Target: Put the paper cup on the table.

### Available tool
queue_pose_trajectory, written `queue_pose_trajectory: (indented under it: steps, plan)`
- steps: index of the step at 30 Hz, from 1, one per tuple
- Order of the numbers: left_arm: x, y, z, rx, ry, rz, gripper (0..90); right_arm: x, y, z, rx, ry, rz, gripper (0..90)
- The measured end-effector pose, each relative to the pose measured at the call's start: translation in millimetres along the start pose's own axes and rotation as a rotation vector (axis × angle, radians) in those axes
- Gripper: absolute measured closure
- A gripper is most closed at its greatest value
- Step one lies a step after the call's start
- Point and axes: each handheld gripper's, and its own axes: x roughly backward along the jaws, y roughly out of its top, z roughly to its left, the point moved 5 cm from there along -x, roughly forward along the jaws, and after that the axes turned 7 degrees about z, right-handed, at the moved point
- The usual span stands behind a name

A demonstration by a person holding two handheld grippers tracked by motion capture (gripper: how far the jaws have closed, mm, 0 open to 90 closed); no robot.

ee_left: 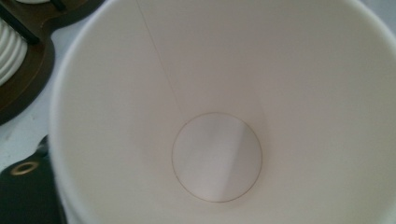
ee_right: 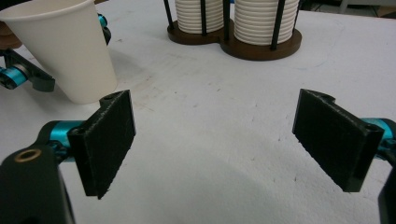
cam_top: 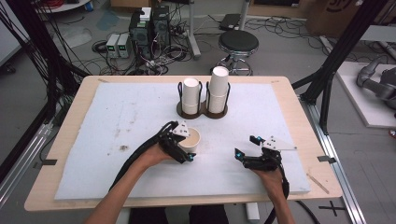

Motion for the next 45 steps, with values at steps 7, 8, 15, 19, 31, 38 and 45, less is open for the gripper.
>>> queue_pose_trajectory:
  steps: [7,8,15,19,31,38,45]
  plan:
    - [0.8,-1.3,0.5,0.004,-0.013,0.006,8.6,-0.3,0.1,-0.2,0.001,0.002,-0.001,13.7]
    - [1.2,-1.3,0.7,0.002,-0.008,0.007,8.6,-0.2,0.2,0.0,-0.001,0.004,-0.002,13.7]
    - [3.7,-3.4,1.3,0.008,0.006,0.014,7.2,0.1,0.0,0.0,-0.001,0.006,-0.001,13.8]
    - [6.3,-9.6,3.6,0.028,-0.005,-0.001,7.1,0.1,0.2,-0.6,0.006,0.002,-0.008,13.8]
    - [19.8,-33.2,8.7,0.067,0.000,-0.019,7.1,-0.2,0.2,0.0,0.008,0.000,-0.004,13.8]
    - [30.4,-46.2,9.4,0.078,0.015,-0.016,7.2,-0.6,0.2,0.3,0.012,-0.002,0.001,13.8]
    - [43.3,-62.1,10.3,0.111,0.029,-0.035,7.2,-1.2,0.1,1.2,0.015,-0.004,0.008,13.8]
